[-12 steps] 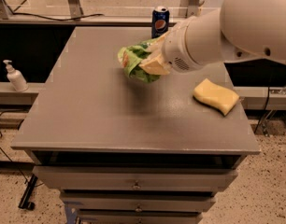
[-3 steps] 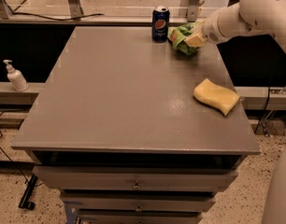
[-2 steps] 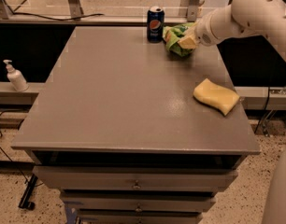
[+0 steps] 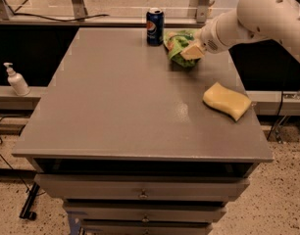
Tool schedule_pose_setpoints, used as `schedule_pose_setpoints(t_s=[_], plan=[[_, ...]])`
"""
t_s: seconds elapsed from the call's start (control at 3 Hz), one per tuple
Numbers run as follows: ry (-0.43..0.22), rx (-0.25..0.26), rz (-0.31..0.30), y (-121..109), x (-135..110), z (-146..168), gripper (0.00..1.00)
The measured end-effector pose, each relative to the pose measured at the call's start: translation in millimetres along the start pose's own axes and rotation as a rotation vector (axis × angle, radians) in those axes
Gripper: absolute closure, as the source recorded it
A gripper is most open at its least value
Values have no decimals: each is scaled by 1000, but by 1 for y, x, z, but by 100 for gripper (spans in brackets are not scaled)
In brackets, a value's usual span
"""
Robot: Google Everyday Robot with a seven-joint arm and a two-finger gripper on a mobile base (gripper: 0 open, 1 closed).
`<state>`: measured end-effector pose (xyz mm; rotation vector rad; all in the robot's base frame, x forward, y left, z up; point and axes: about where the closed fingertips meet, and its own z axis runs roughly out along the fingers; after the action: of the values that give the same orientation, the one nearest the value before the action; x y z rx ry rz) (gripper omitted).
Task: Move green rice chip bag near pepsi can
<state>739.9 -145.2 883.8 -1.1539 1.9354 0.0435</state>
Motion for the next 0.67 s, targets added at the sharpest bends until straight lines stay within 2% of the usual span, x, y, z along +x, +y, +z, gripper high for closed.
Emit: schedule_pose_setpoints(t_s=[0.33, 0.67], plan=[[8, -3, 1, 8, -3, -8, 0], [2, 4, 0, 10, -11, -23, 0]])
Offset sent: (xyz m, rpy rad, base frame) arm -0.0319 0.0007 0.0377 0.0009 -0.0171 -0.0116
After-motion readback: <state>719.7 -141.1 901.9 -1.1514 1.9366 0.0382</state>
